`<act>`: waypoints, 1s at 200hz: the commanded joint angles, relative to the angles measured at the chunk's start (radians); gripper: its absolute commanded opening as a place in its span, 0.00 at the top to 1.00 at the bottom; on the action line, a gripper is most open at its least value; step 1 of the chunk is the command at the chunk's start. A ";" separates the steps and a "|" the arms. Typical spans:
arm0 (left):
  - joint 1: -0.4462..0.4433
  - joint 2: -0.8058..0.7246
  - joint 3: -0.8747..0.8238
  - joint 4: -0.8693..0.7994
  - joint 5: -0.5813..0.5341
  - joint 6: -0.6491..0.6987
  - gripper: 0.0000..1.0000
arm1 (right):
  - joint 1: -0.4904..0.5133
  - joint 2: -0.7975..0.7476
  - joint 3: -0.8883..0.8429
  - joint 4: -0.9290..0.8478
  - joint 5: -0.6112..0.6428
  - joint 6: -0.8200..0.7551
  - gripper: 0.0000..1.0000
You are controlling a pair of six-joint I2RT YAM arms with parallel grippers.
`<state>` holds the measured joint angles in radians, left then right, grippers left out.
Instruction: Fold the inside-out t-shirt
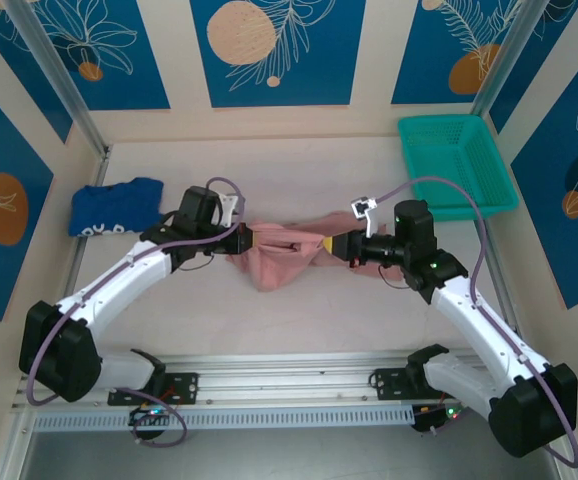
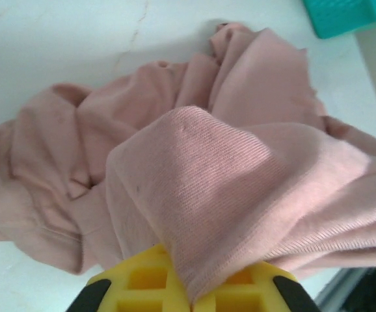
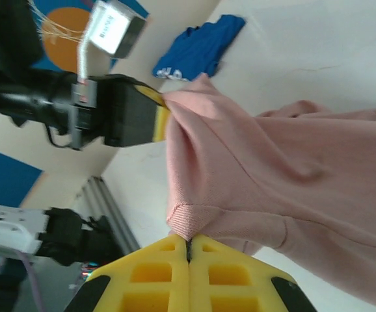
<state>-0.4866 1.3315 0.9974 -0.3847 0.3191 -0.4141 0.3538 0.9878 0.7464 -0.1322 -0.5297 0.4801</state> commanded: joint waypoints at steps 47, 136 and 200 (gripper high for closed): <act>-0.069 -0.070 -0.018 0.008 -0.114 0.130 0.46 | 0.024 0.106 -0.041 0.229 -0.127 0.209 1.00; -0.332 -0.046 0.032 0.096 0.129 0.189 0.55 | 0.025 0.129 -0.027 0.201 -0.088 0.205 1.00; -0.312 0.090 0.142 0.058 0.016 0.194 0.50 | 0.020 0.122 -0.024 0.186 -0.086 0.197 1.00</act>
<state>-0.8120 1.3876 1.0740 -0.3218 0.3603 -0.2329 0.3737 1.1168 0.7101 0.0658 -0.6167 0.6773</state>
